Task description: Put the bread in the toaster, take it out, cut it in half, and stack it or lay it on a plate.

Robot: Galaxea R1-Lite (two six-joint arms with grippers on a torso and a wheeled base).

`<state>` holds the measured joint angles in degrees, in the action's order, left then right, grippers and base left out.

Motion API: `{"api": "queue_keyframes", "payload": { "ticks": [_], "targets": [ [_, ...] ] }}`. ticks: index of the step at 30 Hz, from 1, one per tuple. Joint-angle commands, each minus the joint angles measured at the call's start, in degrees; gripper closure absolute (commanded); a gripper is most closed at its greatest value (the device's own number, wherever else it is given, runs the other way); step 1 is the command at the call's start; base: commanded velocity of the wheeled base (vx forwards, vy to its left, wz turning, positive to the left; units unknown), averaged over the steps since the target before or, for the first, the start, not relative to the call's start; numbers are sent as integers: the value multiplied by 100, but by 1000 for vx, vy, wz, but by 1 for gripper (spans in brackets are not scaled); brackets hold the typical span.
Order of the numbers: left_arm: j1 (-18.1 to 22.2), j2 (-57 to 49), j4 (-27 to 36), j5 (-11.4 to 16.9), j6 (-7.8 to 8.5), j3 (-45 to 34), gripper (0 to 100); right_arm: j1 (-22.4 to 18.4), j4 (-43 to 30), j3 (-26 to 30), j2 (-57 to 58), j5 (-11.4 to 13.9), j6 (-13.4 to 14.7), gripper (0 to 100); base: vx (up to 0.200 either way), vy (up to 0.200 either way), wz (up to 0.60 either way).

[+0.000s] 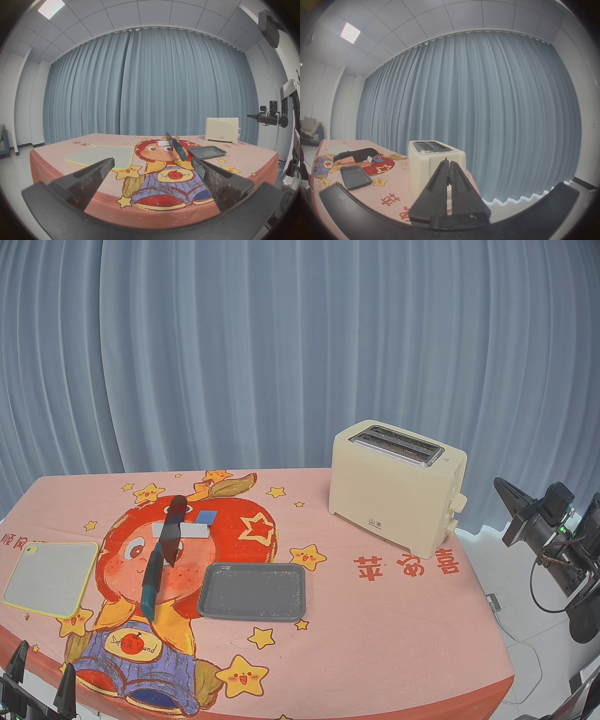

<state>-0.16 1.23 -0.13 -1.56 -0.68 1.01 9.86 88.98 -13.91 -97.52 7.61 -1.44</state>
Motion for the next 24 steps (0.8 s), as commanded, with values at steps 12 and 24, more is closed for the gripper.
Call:
{"api": "queue_keyframes", "payload": {
  "ticks": [12,24],
  "targets": [
    [-2,9,-4,-2,-2,-101,0,192,49,451,-47,4,-50,100,0,0,0],
    [-2,9,-4,-2,-2,-101,0,297,49,451,-100,-22,-23,100,0,0,0]
  ]
}}
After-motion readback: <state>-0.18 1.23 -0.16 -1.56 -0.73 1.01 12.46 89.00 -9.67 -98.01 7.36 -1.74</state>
